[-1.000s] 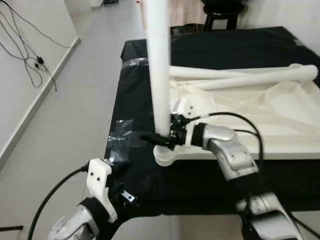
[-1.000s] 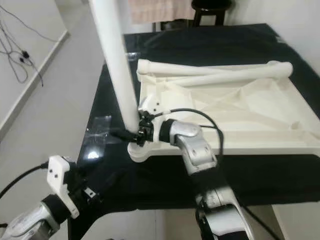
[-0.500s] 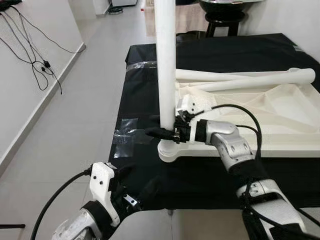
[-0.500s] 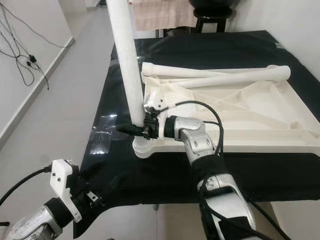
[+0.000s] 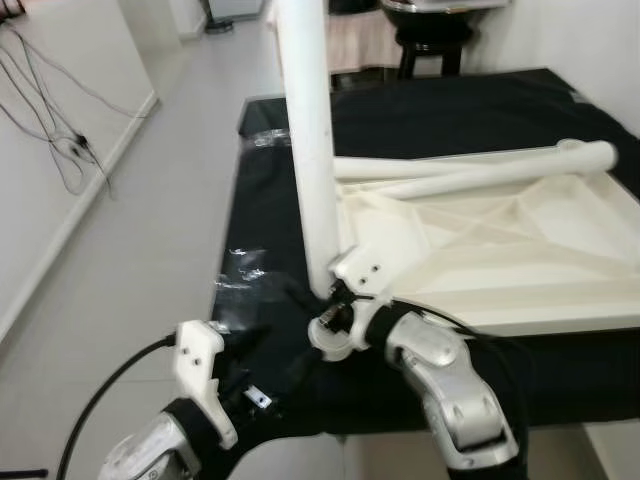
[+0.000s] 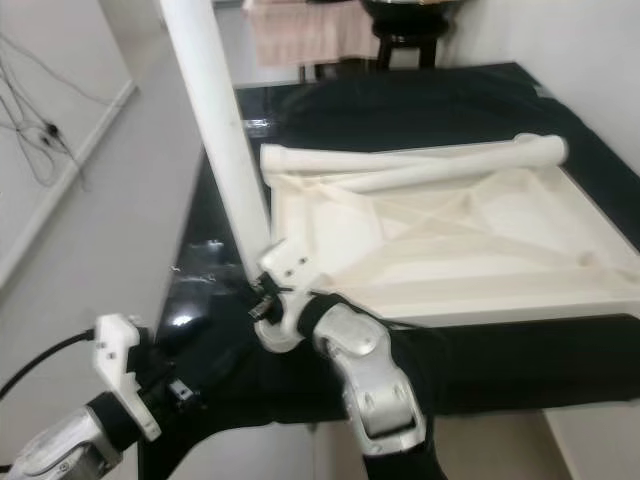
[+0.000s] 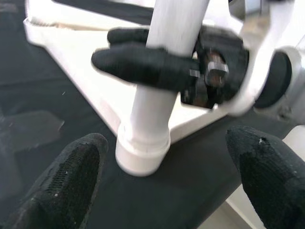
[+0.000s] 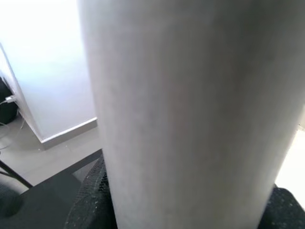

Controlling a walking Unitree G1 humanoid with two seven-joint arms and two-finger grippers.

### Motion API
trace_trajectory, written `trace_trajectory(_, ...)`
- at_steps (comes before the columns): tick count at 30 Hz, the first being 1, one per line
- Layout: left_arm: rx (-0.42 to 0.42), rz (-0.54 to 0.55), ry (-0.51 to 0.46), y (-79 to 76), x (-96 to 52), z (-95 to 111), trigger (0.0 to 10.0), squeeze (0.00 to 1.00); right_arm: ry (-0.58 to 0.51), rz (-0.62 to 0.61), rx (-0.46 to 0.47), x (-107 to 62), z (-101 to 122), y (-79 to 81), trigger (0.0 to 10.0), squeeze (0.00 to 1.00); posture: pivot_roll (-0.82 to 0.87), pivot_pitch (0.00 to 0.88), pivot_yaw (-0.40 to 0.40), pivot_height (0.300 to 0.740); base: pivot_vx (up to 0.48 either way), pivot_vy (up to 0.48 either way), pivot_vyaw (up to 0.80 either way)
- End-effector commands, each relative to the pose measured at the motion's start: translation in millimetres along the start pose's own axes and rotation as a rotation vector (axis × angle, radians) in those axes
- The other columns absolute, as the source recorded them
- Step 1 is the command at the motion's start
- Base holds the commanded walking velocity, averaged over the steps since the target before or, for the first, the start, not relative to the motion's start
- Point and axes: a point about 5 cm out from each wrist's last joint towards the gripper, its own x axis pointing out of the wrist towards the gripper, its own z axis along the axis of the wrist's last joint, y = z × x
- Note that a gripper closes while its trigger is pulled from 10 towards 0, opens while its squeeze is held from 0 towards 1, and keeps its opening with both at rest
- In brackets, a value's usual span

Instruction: Building children table

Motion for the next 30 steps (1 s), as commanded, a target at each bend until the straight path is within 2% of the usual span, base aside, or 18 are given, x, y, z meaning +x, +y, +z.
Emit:
trace_trajectory(1, -0.007, 0.017, 0.019, 3.3, -2.4, -4.0, 10.0, 0.0, 0.128, -0.041, 0.062, -1.9, -23.6, -4.4, 10.0, 0.0, -0.03, 0.13, 0.066, 0.74, 0.0, 0.0, 0.0)
trace_trajectory(2, -0.006, 0.021, 0.016, 3.5, -1.8, -3.8, 10.0, 0.0, 0.096, 0.006, 0.098, 0.9, -19.8, -2.9, 10.0, 1.0, -0.03, 0.122, 0.064, 0.74, 0.0, 0.0, 0.0)
trace_trajectory(3, -0.005, 0.023, 0.014, 3.5, -1.4, -3.6, 10.0, 0.0, 0.056, 0.085, 0.124, 5.1, -14.4, -0.9, 10.0, 1.0, -0.03, 0.122, 0.064, 0.74, 0.0, 0.0, 0.0)
trace_trajectory(4, -0.005, 0.023, 0.014, 3.5, -1.4, -3.6, 10.0, 0.0, 0.056, 0.085, 0.124, 5.1, -14.4, -0.9, 10.0, 1.0, -0.03, 0.122, 0.064, 0.74, 0.0, 0.0, 0.0)
trace_trajectory(5, -0.007, 0.025, 0.012, 3.7, -0.5, -3.3, 10.0, 0.0, -0.016, 0.222, 0.129, 7.2, 1.3, 6.9, 10.0, 1.0, -0.02, 0.124, 0.064, 0.74, 0.0, 0.0, 0.0)
trace_trajectory(7, -0.007, 0.025, 0.012, 3.7, -0.5, -3.3, 10.0, 0.0, -0.016, 0.222, 0.129, 7.2, 1.3, 6.9, 10.0, 1.0, -0.02, 0.124, 0.064, 0.74, 0.0, 0.0, 0.0)
trace_trajectory(9, -0.008, 0.022, 0.012, 3.3, 0.2, -3.7, 10.0, 0.0, -0.089, 0.361, 0.1, 10.0, 15.5, 1.9, 10.0, 1.0, -0.02, 0.12, 0.062, 0.74, 0.0, 0.0, 0.0)
trace_trajectory(10, -0.008, 0.022, 0.012, 3.3, 0.2, -3.7, 10.0, 0.0, -0.089, 0.361, 0.1, 10.0, 15.5, 1.9, 10.0, 1.0, -0.02, 0.12, 0.062, 0.74, 0.0, 0.0, 0.0)
trace_trajectory(11, -0.011, 0.017, 0.011, 2.4, 1.7, -4.1, 10.0, 0.0, -0.09, 0.559, 0.015, 16.1, 17.1, -9.0, 10.0, 0.0, -0.02, 0.117, 0.058, 0.74, 0.0, 0.0, 0.0)
trace_trajectory(13, -0.013, 0.014, 0.01, 1.7, 2.7, -4.6, 10.0, 0.0, -0.069, 0.648, -0.016, 24.3, 15.9, -19.2, 10.0, 0.0, -0.02, 0.119, 0.053, 0.74, 0.0, 0.0, 0.0)
trace_trajectory(17, -0.011, 0.021, 0.007, 0.3, 3.1, -5.0, 10.0, 0.0, -0.08, 0.698, 0.007, 36.5, 21.8, -26.2, 10.0, 0.0, 0.0, 0.114, 0.04, 0.74, 0.0, 0.0, 0.0)
trace_trajectory(18, -0.01, 0.025, 0.006, -0.1, 2.9, -5.3, 10.0, 0.0, -0.09, 0.713, 0.02, 40.6, 25.3, -27.5, 5.5, 0.0, 0.01, 0.111, 0.038, 0.74, 0.0, 0.0, 0.0)
trace_trajectory(20, -0.008, 0.028, 0.006, -0.4, 2.8, -5.5, 10.0, 0.0, -0.095, 0.726, 0.038, 44.1, 28.1, -28.5, 5.5, 0.0, 0.01, 0.111, 0.036, 0.74, 0.0, 0.0, 0.0)
trace_trajectory(21, -0.007, 0.031, 0.005, -0.5, 2.7, -5.6, 10.0, 0.0, -0.098, 0.735, 0.052, 46.3, 29.7, -29.5, 0.0, 0.0, 0.01, 0.111, 0.036, 0.74, 0.0, 0.0, 0.0)
trace_trajectory(30, -0.006, 0.039, 0.003, -0.6, 1.9, -5.1, 10.0, 0.0, -0.093, 0.751, 0.065, 47.7, 29.9, -42.1, 0.0, 0.0, 0.02, 0.12, 0.032, 0.74, 0.0, 0.0, 0.0)
